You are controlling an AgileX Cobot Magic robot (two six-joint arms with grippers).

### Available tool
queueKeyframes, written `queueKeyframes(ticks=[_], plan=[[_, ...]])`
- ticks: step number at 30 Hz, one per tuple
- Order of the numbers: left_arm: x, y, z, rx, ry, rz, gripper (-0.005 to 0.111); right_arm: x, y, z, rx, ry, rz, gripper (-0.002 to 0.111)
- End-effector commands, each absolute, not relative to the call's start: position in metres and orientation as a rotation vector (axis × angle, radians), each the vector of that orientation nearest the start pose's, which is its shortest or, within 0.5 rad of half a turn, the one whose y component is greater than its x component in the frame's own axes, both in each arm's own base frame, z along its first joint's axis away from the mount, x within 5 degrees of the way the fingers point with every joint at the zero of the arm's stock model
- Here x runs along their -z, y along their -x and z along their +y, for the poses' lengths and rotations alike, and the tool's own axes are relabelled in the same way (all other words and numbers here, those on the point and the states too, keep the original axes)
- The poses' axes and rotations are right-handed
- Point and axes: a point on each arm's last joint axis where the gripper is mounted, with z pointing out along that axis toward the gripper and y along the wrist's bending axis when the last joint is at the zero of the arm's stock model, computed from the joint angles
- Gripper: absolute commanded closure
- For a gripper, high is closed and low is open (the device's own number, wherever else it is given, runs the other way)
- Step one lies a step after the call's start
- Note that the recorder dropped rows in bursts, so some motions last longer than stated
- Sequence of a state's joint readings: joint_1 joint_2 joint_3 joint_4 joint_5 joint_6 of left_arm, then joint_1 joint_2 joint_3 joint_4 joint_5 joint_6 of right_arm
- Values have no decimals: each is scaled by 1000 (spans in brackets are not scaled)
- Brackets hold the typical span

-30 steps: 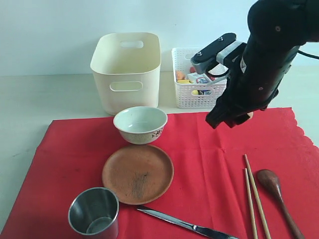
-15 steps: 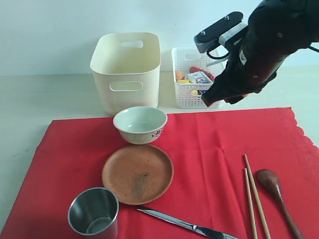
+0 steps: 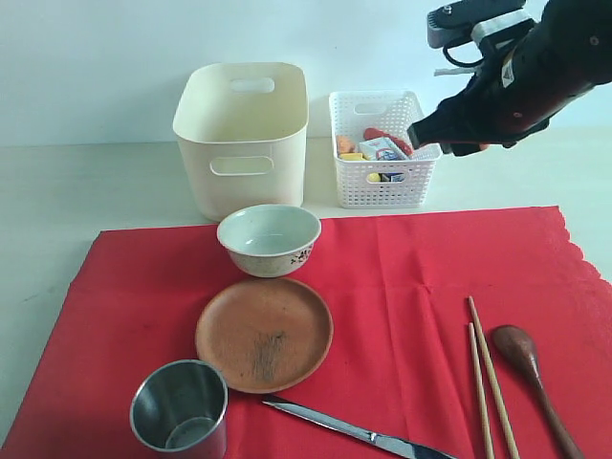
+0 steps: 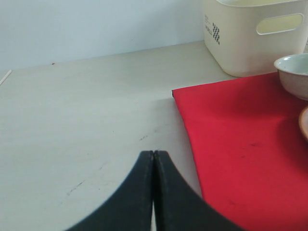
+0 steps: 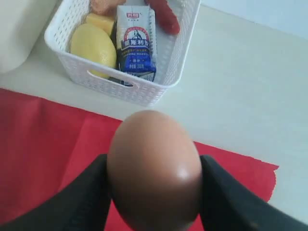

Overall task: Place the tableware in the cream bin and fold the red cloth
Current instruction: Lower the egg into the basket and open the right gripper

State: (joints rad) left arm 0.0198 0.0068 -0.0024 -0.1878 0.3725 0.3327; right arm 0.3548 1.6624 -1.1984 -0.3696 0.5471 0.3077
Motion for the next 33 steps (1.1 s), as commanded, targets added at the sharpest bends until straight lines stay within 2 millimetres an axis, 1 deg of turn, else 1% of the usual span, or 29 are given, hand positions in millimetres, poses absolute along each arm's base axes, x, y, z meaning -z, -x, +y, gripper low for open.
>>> queueKeyframes(ticks=[1, 6, 10, 13, 18, 27, 28, 29, 33], plan=[[-180, -53, -6, -56, -178, 1840, 107, -267, -350, 108, 50, 367, 2351, 103], [-180, -53, -6, -56, -178, 1840, 107, -269, -357, 113, 0, 380, 2260, 103], [-180, -53, -6, -56, -178, 1840, 107, -261, -368, 117, -37, 385, 2210, 103], [-180, -53, -6, -56, -178, 1840, 107, -251, -384, 119, -59, 341, 2226, 103], [-180, -53, -6, -56, -178, 1840, 107, -236, -414, 126, -42, 360, 2242, 103], [-180, -53, -6, -56, -178, 1840, 107, -215, -472, 135, -50, 337, 2176, 103], [-180, -53, -6, -56, -178, 1840, 107, -214, -478, 136, -48, 341, 2166, 103], [-180, -53, -6, -56, -178, 1840, 107, -209, -483, 137, -41, 351, 2166, 103], [-180, -53, -6, -56, -178, 1840, 107, -197, -501, 142, -40, 354, 2154, 103]])
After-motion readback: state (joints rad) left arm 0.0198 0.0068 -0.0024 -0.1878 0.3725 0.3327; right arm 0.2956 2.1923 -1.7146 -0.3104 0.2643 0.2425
